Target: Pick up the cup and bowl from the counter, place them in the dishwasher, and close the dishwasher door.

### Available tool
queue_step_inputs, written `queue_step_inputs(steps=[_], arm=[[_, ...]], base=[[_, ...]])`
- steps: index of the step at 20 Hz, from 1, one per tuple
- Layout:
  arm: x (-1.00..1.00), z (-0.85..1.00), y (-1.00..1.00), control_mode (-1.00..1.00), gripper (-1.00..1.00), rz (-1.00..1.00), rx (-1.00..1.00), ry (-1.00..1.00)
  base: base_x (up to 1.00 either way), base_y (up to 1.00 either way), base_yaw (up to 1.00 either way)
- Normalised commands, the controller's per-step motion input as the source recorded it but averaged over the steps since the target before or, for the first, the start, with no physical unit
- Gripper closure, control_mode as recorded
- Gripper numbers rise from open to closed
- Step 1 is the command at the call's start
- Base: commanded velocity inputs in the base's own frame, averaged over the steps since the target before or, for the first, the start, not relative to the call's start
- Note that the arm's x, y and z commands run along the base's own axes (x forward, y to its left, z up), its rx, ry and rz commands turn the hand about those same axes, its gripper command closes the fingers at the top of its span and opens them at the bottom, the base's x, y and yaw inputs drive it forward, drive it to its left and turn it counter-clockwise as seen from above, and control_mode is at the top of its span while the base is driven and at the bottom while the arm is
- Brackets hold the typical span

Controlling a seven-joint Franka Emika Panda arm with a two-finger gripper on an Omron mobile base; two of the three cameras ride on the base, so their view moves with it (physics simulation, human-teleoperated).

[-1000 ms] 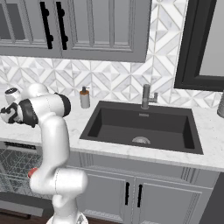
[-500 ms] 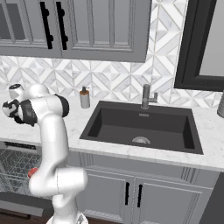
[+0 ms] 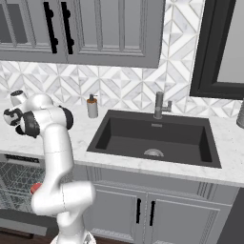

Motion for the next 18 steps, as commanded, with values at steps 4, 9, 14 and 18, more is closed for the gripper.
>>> queue_step_inputs(steps=[4, 9, 14, 18], arm=[[0.23, -0.05, 0.00, -1.00, -1.00, 0.00, 0.00, 0.00], [0.00, -0.17, 0.00, -1.00, -1.00, 0.00, 0.00, 0.00], [0.00, -0.28, 0.00, -1.00, -1.00, 0.00, 0.00, 0.00], [0.00, -0.42, 0.00, -1.00, 1.00, 0.00, 0.01, 0.03]], base=[[0.00, 0.00, 0.00], [0.00, 0.00, 0.00], [0.00, 0.00, 0.00], [0.00, 0.00, 0.00]])
